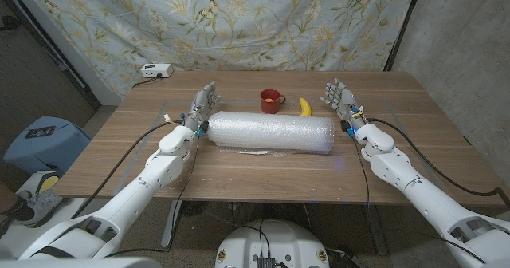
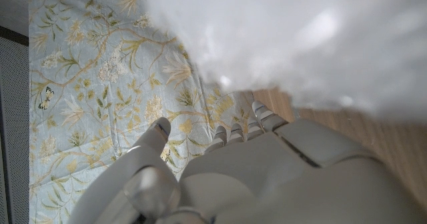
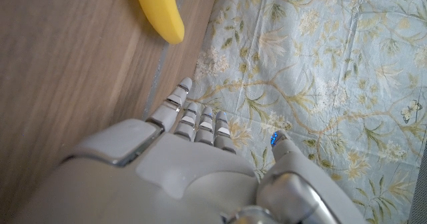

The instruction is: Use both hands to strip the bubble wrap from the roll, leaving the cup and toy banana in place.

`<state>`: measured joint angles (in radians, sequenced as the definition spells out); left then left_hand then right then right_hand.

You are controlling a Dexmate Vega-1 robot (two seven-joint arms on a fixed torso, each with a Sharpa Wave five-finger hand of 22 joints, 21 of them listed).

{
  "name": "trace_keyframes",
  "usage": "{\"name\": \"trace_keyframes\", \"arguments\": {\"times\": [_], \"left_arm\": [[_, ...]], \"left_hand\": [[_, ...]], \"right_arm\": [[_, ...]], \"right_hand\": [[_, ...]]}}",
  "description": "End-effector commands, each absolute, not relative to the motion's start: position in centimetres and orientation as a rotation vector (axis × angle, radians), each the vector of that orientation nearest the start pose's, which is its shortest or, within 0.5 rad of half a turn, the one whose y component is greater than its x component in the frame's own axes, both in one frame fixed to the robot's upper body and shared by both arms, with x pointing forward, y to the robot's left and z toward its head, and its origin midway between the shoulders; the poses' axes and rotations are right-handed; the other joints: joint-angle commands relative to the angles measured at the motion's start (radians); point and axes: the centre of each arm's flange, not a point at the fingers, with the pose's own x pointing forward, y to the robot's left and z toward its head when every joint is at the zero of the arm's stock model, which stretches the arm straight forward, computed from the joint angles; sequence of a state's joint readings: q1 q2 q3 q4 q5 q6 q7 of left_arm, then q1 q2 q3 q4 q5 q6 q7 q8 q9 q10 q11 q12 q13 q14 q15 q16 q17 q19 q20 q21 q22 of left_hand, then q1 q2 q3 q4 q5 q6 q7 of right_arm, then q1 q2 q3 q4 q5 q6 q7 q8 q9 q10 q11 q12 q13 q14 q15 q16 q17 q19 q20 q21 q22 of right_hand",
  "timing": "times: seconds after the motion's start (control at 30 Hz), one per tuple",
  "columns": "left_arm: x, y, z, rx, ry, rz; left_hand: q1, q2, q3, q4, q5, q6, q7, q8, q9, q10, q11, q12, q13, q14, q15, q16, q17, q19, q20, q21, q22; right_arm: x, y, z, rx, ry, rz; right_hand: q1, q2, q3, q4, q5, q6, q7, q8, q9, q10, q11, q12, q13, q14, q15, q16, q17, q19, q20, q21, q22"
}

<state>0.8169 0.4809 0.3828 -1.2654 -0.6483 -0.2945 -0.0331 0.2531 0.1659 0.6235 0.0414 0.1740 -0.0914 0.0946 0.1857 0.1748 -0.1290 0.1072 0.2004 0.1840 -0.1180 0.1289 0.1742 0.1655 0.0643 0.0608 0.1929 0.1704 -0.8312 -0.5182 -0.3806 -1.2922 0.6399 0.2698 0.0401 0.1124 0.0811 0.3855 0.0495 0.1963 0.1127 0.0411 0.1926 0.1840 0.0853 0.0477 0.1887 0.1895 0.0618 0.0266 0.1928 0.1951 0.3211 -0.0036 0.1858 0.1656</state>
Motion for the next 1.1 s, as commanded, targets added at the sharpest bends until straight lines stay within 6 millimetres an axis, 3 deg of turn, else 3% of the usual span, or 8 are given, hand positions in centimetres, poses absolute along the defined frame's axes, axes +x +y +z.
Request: {"name": "trace_keyframes", "arguments": {"times": [0.03,0.73,1.1], "left_arm": [[65.8,28.3,-2.7,-0.055,-0.590,-0.219],[65.6,28.8,-3.0,-0.060,-0.593,-0.232],[65.4,29.1,-3.4,-0.066,-0.588,-0.232]], "left_hand": [[0.013,-0.001,0.002,-0.008,0.004,0.000,0.007,0.002,0.005,-0.002,0.005,0.006,0.005,0.002,0.010,0.004,0.003,0.007,-0.003,0.005,0.005],[0.016,-0.002,0.001,-0.015,0.005,-0.003,0.008,0.000,0.005,-0.002,0.007,0.006,0.005,0.003,0.011,0.003,0.002,0.006,-0.002,0.004,0.004],[0.017,-0.002,-0.001,-0.019,0.005,-0.003,0.007,0.000,0.005,0.000,0.007,0.006,0.005,0.004,0.012,0.003,0.003,0.005,-0.001,0.004,0.004]], "right_arm": [[64.5,-28.3,-1.7,-0.054,-0.594,0.207],[62.3,-26.7,-1.6,-0.183,-0.599,0.172],[60.9,-25.8,-0.7,-0.310,-0.600,0.152]], "right_hand": [[0.013,0.002,0.005,-0.005,0.005,0.010,0.000,0.003,0.005,0.008,0.006,0.007,0.004,0.007,0.003,0.005,0.002,0.006,0.003,0.004,0.004],[0.023,-0.002,0.008,-0.019,0.004,0.010,0.001,0.003,0.005,0.008,0.007,0.007,0.004,0.008,0.007,0.004,-0.001,0.004,0.010,0.004,0.004],[0.033,-0.007,0.010,-0.032,0.003,0.009,0.001,0.003,0.005,0.004,0.006,0.006,0.004,0.004,0.013,0.001,-0.003,0.000,0.017,0.003,0.004]]}}
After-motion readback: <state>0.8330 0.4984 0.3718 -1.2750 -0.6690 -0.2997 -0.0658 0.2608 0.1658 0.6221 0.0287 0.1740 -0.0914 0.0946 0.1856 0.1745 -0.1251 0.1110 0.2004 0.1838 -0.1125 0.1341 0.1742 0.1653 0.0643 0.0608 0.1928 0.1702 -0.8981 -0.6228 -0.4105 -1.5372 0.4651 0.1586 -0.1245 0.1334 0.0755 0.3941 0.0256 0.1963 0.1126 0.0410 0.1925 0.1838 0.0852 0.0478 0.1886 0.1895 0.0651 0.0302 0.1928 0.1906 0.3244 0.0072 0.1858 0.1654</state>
